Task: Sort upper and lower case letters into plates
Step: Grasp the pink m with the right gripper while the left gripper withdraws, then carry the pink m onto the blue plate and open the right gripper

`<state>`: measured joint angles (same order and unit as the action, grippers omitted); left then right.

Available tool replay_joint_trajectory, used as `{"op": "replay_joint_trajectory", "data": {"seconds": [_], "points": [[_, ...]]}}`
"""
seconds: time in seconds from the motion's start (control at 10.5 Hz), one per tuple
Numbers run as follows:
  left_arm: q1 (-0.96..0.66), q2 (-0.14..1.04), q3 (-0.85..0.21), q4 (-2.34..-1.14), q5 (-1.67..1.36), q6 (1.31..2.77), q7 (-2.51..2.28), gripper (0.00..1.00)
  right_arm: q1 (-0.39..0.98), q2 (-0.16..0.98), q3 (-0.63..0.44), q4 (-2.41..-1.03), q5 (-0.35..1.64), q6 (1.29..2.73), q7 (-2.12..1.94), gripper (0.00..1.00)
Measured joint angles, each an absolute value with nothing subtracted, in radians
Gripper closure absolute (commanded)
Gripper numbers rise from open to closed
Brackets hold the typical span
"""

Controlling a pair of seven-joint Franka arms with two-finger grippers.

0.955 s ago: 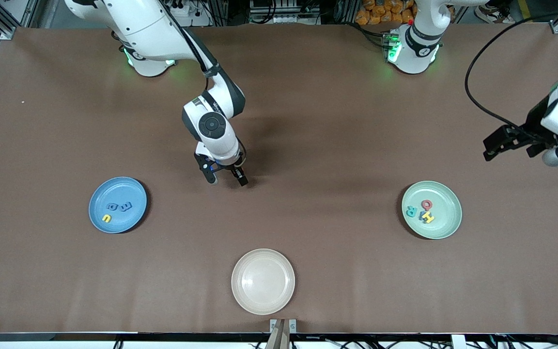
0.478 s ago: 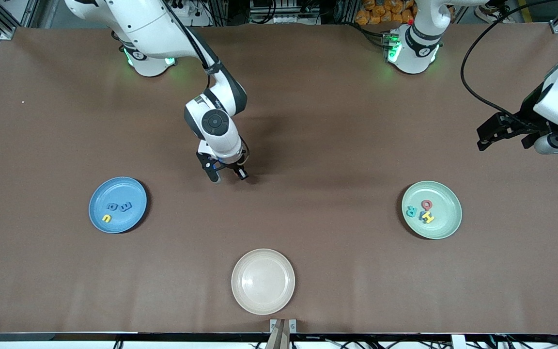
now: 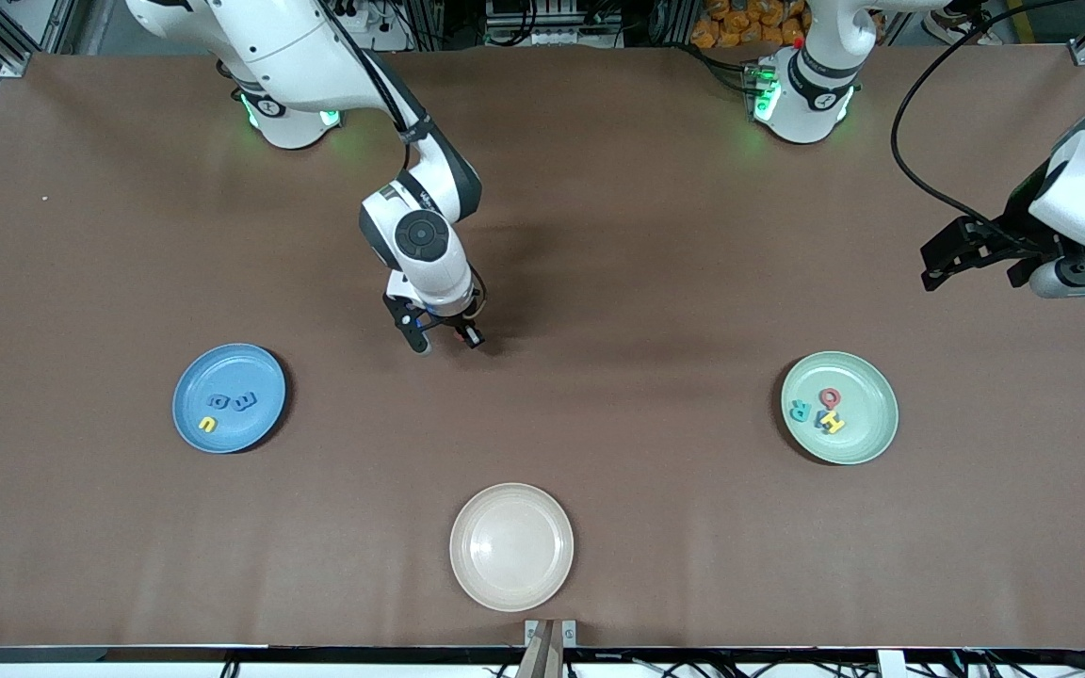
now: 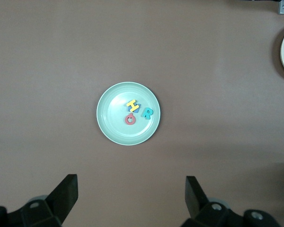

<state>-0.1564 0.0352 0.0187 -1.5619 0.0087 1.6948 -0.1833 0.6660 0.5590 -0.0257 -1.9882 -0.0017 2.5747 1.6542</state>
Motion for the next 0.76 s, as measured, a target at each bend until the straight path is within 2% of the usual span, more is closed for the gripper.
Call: {"op": "replay_joint_trajectory", "data": {"seconds": [0.29,0.57,0.76], "points": [[-0.154,0.035,0.025,-1.561,0.007,1.695,-0.184,0.0,0.616,0.557,-0.085,-1.892,-0.006,2.486,1.563,1.0],[-0.151,0.034,0.063,-1.56,0.006,1.694,-0.185,0.0,0.483,0.555,-0.084,-1.764,-0.002,2.378,1.37,1.0],[-0.151,0.03,0.066,-1.56,0.005,1.686,-0.185,0.0,0.393,0.559,-0.08,-1.713,0.069,2.311,1.135,1.0]]}}
